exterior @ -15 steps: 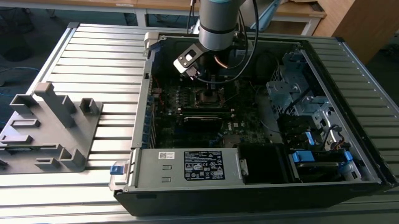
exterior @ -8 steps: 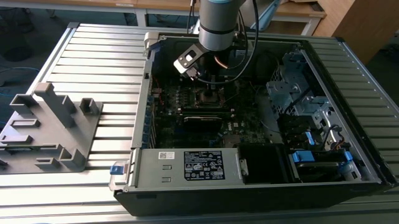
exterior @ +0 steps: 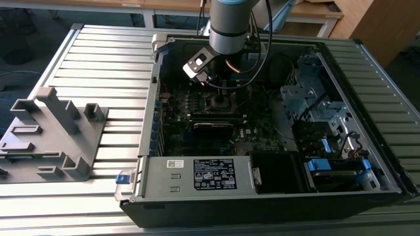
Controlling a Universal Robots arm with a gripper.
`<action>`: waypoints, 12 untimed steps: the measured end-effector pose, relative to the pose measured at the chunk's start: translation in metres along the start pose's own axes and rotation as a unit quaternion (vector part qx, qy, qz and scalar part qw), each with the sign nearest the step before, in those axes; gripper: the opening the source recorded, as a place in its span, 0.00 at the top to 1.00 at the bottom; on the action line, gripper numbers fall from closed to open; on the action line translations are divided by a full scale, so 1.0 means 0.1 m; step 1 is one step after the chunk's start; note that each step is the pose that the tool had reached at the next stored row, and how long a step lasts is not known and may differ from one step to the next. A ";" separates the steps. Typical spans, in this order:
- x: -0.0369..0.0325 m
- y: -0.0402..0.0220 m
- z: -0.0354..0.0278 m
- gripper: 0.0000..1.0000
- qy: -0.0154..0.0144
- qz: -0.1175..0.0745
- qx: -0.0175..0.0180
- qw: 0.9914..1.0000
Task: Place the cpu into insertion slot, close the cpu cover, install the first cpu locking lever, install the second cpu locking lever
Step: 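Place the cpu into insertion slot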
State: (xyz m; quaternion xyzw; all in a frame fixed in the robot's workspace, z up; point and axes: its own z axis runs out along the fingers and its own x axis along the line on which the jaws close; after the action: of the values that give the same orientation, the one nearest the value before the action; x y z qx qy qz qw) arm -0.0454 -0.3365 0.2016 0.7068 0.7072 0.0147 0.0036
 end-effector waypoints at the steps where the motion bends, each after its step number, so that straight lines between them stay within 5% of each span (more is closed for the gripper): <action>1: 0.000 0.000 0.009 0.89 0.000 0.000 0.000 1.000; 12: -0.004 -0.003 0.042 0.89 -0.001 0.000 0.000 1.000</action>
State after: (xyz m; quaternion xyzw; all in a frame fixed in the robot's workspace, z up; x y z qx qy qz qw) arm -0.0455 -0.3369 0.1973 0.7068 0.7073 0.0138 0.0039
